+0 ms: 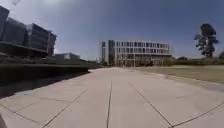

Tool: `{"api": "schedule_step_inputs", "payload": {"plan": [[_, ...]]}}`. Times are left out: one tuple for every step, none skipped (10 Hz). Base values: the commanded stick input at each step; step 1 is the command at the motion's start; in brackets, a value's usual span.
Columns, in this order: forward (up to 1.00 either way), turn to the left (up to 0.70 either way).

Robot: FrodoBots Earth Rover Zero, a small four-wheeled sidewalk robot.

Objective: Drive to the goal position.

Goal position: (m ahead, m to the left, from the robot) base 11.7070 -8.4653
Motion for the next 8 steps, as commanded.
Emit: {"api": "schedule_step_inputs", "payload": {"plan": [[0.7,0.0],[0.7,0.0],[0.7,0.0],[0.7,0.0],[0.7,0.0],[0.7,0.0],[0.7,0.0],[0.7,0.0]]}}
